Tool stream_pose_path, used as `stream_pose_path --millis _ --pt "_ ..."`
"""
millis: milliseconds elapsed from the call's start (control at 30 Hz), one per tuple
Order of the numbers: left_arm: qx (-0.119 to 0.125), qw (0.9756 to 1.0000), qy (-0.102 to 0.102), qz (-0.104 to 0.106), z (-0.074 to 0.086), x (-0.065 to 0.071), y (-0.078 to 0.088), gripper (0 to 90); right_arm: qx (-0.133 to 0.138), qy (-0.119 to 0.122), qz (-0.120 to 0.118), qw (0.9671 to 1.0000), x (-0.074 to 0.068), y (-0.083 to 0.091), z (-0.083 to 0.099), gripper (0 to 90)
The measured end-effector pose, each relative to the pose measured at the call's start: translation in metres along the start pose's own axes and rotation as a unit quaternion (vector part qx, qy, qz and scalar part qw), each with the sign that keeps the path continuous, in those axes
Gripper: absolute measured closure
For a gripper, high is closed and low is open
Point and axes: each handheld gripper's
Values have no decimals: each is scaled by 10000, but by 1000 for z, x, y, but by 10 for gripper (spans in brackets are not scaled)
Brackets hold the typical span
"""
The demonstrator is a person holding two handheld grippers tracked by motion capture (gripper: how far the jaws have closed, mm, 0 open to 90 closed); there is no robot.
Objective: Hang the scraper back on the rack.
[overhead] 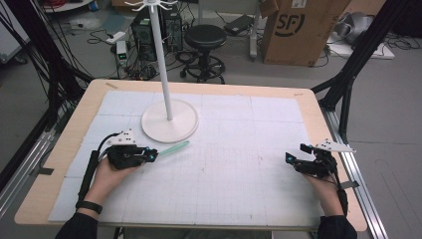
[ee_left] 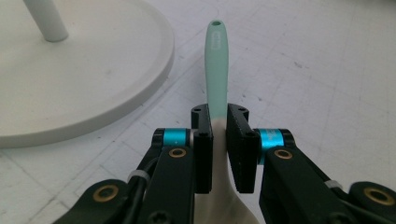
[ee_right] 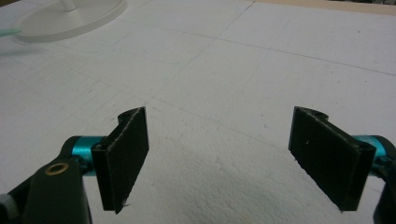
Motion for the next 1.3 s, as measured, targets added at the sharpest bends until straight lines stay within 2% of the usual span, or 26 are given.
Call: stream_pose_path --millis 133,233,533,800,967,1067,1233,1300 --pt "300 9994 124 -72 -7 -2 21 813 8 4 11 10000 0 0 0 197" --pt "327 9992 138 -194 -16 -3 37 813 0 34 14 10000 0 0 0 197" --pt "728 9961 146 -480 -60 -2 85 813 11 15 12 10000 0 0 -1 197" --pt "874 9941 197 -617 -97 -3 119 813 20 15 8 10000 1 0 -1 197" --pt "999 9919 196 -760 -124 -4 144 813 -5 18 14 10000 1 -1 -1 197" --pt "1050 9899 196 -927 -142 -5 159 813 1 13 11 10000 1 -1 -1 197" --pt "1293 9853 245 -1086 -165 -9 176 813 10 9 8 10000 1 -1 -1 197" --pt "1392 9840 278 -1078 -172 -10 179 813 9 7 1 10000 1 -1 -1 197"
Point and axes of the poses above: each handheld gripper's, and its own axes: y roughly backward along the jaws, z roughly out of its underside, x roughly to its right
